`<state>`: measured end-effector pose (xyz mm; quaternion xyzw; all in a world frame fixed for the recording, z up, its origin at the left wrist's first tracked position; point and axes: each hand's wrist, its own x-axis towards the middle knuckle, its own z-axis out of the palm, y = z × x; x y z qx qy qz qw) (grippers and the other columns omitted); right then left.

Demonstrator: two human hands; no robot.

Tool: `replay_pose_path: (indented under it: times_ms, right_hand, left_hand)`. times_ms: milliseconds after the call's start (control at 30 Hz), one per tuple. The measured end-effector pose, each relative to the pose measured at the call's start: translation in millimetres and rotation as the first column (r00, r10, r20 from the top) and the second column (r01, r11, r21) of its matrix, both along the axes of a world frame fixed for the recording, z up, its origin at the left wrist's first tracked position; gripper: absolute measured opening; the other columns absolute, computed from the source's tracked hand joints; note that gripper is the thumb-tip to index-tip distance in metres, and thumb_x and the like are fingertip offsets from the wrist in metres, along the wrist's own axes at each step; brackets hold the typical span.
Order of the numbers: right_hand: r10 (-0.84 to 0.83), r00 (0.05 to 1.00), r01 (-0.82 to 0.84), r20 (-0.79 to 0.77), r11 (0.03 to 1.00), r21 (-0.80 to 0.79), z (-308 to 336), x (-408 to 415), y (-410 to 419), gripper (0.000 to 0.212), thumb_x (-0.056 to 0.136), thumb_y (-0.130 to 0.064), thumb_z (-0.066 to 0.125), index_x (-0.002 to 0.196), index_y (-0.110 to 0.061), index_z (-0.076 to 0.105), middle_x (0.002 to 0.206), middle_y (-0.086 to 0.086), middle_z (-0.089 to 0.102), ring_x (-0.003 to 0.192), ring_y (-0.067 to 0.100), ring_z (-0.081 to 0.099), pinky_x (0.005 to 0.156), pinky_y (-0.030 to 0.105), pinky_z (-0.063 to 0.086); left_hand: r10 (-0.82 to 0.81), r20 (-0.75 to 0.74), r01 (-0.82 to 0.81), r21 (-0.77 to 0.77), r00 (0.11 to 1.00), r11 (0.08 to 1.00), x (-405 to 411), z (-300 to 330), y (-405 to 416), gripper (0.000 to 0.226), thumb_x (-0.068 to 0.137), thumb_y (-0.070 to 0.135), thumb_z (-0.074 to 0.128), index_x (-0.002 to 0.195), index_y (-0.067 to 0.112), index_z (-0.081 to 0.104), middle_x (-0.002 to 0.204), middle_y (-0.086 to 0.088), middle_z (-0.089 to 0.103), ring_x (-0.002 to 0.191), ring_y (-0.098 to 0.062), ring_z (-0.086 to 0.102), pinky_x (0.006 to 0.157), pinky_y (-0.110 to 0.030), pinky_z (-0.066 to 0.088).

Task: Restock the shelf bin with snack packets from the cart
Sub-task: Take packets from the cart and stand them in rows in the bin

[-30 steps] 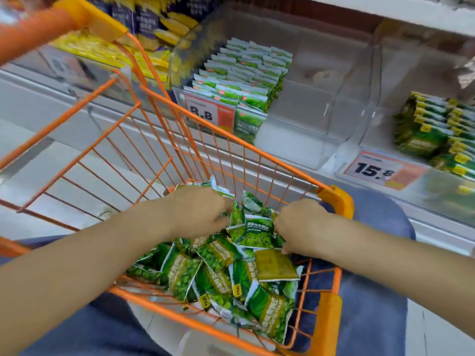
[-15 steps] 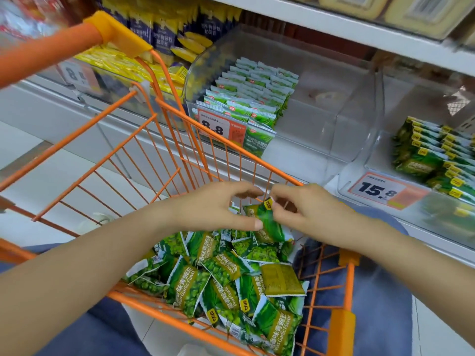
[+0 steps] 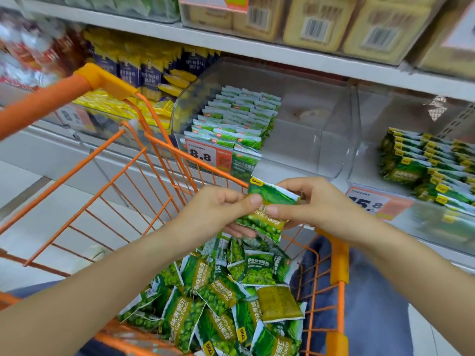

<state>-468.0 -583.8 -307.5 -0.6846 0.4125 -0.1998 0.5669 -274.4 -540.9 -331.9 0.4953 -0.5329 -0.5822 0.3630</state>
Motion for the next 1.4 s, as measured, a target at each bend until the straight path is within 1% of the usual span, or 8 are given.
replay_pose_path:
  times_ms: [167,233,333,500,833,1100,1300,1400]
  right_hand:
    - [-0.118,0.991,0.118,0.070,0.993,-0.008,12,-40,-10,0.035,0.067,-0.024,0.083,0.094,-0.007,0.069,0.078,0.008,0.067,0.069,0.012,0.062,0.062,0.026,0.054]
    - [-0.189,0.976,0.195,0.105,0.979,-0.053,18,-67,-15,0.031,0.068,-0.020,0.077,0.094,-0.006,0.070,0.081,0.010,0.068,0.072,0.016,0.063,0.064,0.028,0.054]
    - [-0.346,0.917,0.367,0.197,0.926,-0.085,28,-118,-25,0.025,0.067,-0.014,0.075,0.091,-0.008,0.071,0.081,0.008,0.070,0.073,0.018,0.065,0.067,0.027,0.054]
    - [-0.591,0.806,0.553,-0.028,0.769,-0.319,11,-203,-66,0.014,0.078,-0.008,0.075,0.087,-0.016,0.069,0.077,0.001,0.070,0.072,0.013,0.065,0.068,0.030,0.051]
    - [-0.554,0.632,0.244,-0.542,0.806,-0.540,-31,-249,-139,0.049,0.083,-0.034,0.072,0.126,-0.015,0.059,0.133,0.004,0.056,0.120,0.023,0.052,0.094,0.032,0.043]
    - [-0.487,0.318,-0.084,-0.813,0.840,-0.536,-27,-250,-152,0.028,0.096,-0.033,0.055,0.117,-0.020,0.065,0.126,0.003,0.061,0.114,0.026,0.055,0.098,0.036,0.041]
    - [-0.559,0.193,-0.249,-0.807,0.767,-0.591,-38,-245,-152,0.022,0.095,-0.031,0.052,0.086,-0.016,0.066,0.089,0.003,0.065,0.096,0.027,0.056,0.087,0.034,0.037]
    - [-0.591,0.185,-0.213,-0.785,0.756,-0.619,-43,-245,-150,0.017,0.093,-0.031,0.054,0.092,-0.020,0.067,0.097,0.004,0.065,0.104,0.028,0.053,0.095,0.036,0.036]
  left_hand:
    - [0.037,0.111,-0.012,-0.214,0.993,0.977,-36,19,-26,0.076,0.079,0.067,0.060,0.068,-0.008,0.059,0.062,-0.005,0.050,0.060,-0.017,0.047,0.065,-0.029,0.040]
    - [0.078,0.091,-0.051,-0.269,0.993,0.962,-61,24,-38,0.061,0.085,0.056,0.059,0.057,0.002,0.058,0.050,-0.009,0.045,0.055,-0.015,0.046,0.059,-0.026,0.041]
    - [0.150,0.147,-0.079,-0.401,0.978,0.913,-105,29,-57,0.027,0.098,0.035,0.050,0.092,0.025,0.075,0.083,0.019,0.072,0.084,0.007,0.062,0.076,-0.015,0.048]
    - [0.249,0.634,0.233,-0.577,0.732,0.783,-152,3,-108,0.071,0.090,0.059,0.030,0.147,0.017,0.036,0.136,-0.009,0.055,0.128,-0.026,0.048,0.104,-0.039,0.037]
    - [0.445,0.693,0.277,-0.669,0.568,0.690,-165,-37,-120,0.076,0.089,0.058,0.016,0.153,0.024,-0.003,0.061,-0.001,0.050,0.073,-0.031,0.060,0.101,-0.044,0.041]
    - [0.401,0.708,0.280,-0.637,0.582,0.718,-164,-31,-116,0.072,0.095,0.051,0.032,0.148,0.030,-0.012,0.064,0.002,0.044,0.078,-0.029,0.059,0.098,-0.038,0.039]
    - [0.397,0.719,0.246,-0.611,0.571,0.752,-166,-25,-111,0.073,0.097,0.047,0.040,0.152,0.027,-0.003,0.065,0.005,0.038,0.075,-0.025,0.048,0.089,-0.038,0.039]
    - [0.389,0.731,0.252,-0.599,0.561,0.760,-166,-24,-112,0.073,0.097,0.047,0.039,0.151,0.027,-0.007,0.063,0.008,0.032,0.072,-0.019,0.036,0.087,-0.037,0.038]
